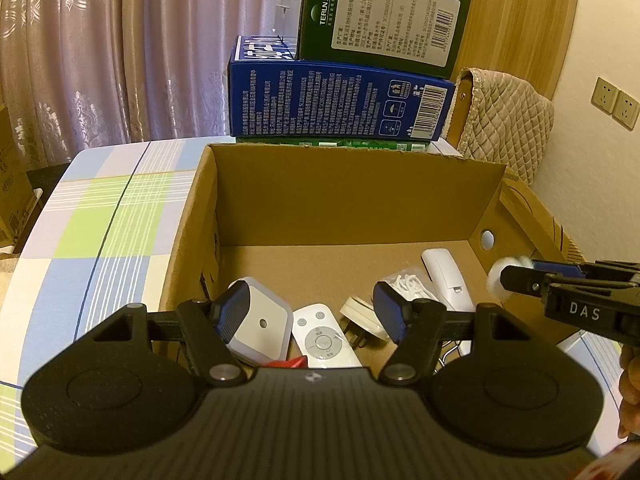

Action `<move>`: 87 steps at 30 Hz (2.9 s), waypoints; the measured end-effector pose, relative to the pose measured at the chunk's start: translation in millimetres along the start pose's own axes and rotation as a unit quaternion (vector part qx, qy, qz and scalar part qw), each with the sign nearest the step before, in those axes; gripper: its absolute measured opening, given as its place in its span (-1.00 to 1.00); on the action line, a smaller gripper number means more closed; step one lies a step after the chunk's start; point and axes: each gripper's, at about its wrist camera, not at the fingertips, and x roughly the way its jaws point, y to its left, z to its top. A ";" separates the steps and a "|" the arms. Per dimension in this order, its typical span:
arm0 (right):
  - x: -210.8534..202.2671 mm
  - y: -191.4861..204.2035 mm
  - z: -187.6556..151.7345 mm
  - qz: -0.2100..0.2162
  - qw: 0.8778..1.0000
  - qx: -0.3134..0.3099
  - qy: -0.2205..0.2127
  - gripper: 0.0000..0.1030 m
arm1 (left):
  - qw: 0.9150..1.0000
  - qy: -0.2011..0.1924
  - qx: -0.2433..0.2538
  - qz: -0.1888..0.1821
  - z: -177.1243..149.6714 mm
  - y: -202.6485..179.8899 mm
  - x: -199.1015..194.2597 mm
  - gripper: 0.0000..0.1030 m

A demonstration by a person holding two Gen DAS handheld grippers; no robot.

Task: Organize rigid objects
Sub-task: 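Open left gripper to drop the figure while right opens to drop the bottle, then withdraw both open grippers from the box back toward the table, then grasp the braided rope toy with left while right approaches the TP-LINK box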

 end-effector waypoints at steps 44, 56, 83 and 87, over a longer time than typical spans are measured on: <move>-64.9 -9.9 -1.5 -0.005 0.992 0.011 -0.128 -0.45 | 0.998 -0.059 -0.008 0.008 3.2 -4.6 -48.2 0.24; -109.8 -6.9 -42.3 0.033 0.995 -0.020 -0.095 -0.45 | 0.998 -0.069 -0.003 -0.003 -64.2 0.9 -112.8 0.27; -89.2 4.9 -107.6 0.067 0.995 -0.025 0.076 0.19 | 0.970 -0.003 0.232 -0.072 -177.9 -32.9 -100.7 0.45; -81.7 -2.4 -106.0 0.061 0.995 0.003 0.085 0.19 | 0.968 0.009 0.235 -0.084 -173.9 -38.2 -87.0 0.42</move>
